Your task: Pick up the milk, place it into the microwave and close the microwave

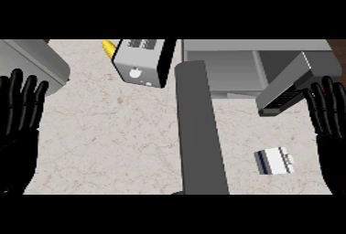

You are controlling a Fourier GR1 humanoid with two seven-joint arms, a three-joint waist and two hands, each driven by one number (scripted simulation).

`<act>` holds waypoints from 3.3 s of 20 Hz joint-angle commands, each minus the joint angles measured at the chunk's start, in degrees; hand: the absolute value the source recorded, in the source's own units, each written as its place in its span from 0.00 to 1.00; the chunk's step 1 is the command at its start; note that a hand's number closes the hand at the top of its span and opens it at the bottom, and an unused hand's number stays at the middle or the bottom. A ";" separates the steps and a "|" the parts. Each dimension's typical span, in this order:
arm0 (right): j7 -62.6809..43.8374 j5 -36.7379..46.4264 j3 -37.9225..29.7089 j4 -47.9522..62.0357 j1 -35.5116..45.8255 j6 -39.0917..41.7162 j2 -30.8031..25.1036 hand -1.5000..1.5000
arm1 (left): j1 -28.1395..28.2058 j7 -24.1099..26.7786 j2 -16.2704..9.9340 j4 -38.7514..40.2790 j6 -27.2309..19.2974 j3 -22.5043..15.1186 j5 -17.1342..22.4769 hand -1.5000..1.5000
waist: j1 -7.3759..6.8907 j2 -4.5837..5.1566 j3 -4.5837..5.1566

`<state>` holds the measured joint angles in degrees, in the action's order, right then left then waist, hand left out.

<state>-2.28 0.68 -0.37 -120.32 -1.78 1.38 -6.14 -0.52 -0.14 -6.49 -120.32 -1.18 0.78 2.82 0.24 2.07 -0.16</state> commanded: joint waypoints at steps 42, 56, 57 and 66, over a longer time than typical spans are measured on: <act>34.25 1.11 -13.66 33.66 -17.06 9.58 5.06 0.00 | 36.67 25.11 4.06 2.93 5.70 -13.19 8.21 0.00 | -0.62 -2.14 0.14; 54.30 3.82 -18.62 68.30 -1.87 6.87 -0.52 0.00 | 36.46 29.14 4.19 7.21 7.04 -12.10 8.55 0.00 | -0.63 -2.07 0.13; 51.75 1.71 -19.58 64.27 -3.93 8.36 -1.75 0.00 | 38.39 29.70 4.30 5.82 6.60 -13.66 6.88 0.00 | -0.53 -2.12 0.15; 59.28 4.03 -19.32 79.63 3.87 8.18 -5.66 0.00 | 41.02 33.35 2.47 6.72 9.29 -11.61 10.05 0.00 | -0.76 -2.10 0.14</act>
<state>55.01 4.77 -19.36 -45.09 -1.08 8.83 -9.82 38.33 29.13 -3.26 -115.49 6.16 -11.80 11.76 -0.42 -0.02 -0.04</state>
